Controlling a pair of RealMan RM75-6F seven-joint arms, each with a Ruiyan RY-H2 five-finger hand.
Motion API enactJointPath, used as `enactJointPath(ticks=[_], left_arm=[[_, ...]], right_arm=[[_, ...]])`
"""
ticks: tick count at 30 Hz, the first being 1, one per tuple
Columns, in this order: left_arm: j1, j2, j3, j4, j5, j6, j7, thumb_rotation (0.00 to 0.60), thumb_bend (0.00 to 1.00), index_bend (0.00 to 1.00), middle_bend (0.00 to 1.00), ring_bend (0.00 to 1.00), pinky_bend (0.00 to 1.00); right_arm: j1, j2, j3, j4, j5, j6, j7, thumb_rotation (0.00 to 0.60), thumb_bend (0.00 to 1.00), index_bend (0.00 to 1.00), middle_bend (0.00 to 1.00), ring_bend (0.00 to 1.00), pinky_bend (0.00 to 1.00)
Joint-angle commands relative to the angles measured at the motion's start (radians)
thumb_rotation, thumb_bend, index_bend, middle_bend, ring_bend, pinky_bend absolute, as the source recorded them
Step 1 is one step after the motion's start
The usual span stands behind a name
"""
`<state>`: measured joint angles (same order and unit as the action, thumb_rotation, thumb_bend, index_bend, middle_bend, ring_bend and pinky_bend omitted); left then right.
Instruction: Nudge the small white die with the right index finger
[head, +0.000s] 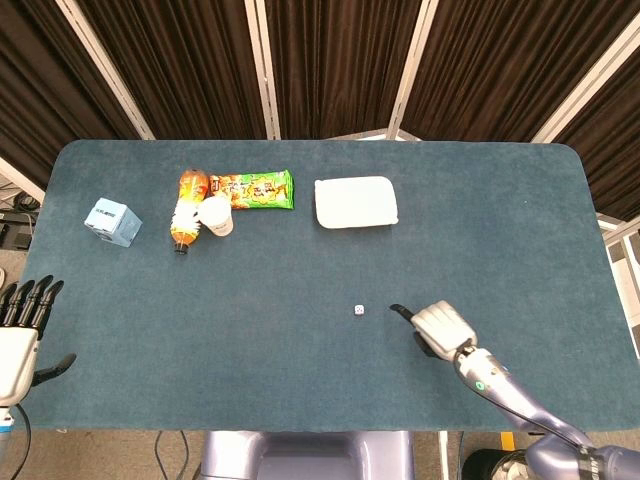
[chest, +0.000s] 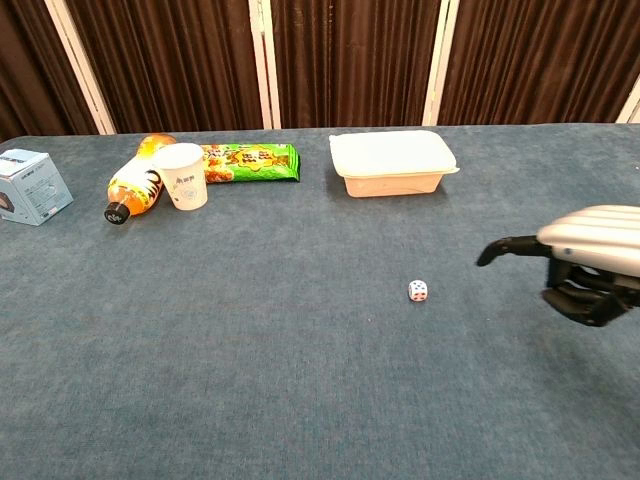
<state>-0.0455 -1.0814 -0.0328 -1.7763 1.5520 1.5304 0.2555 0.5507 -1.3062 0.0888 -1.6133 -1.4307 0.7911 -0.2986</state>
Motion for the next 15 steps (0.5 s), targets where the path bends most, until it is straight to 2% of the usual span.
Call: enactJointPath(ticks=[1,8,15], left_arm=[[0.0,0.001,0.001,-0.001,0.001,0.001,-0.001,0.6,0.0,0.0,0.0,0.0,0.0],[-0.003,0.002,-0.004,0.003,-0.014,-0.003,-0.005,0.6,0.0,0.0,0.0,0.0,0.0],[-0.009,0.0,-0.008,0.003,-0.032,-0.013,0.002,0.6,0.0,0.0,0.0,0.0,0.0]], right_arm=[[0.036,-0.024,0.014,-0.021,0.035,-0.032,-0.047,0.6,0.67,0.15,0.87,0.82,1.0],[0.114,-0.084,0.032,-0.017,0.151,-0.076,-0.178,0.6,0.67,0.16,0.87,0.82,1.0],[0.161,-0.126,0.027,0.006,0.253,-0.078,-0.248,0.6,0.67,0.18,0.87,0.82,1.0]])
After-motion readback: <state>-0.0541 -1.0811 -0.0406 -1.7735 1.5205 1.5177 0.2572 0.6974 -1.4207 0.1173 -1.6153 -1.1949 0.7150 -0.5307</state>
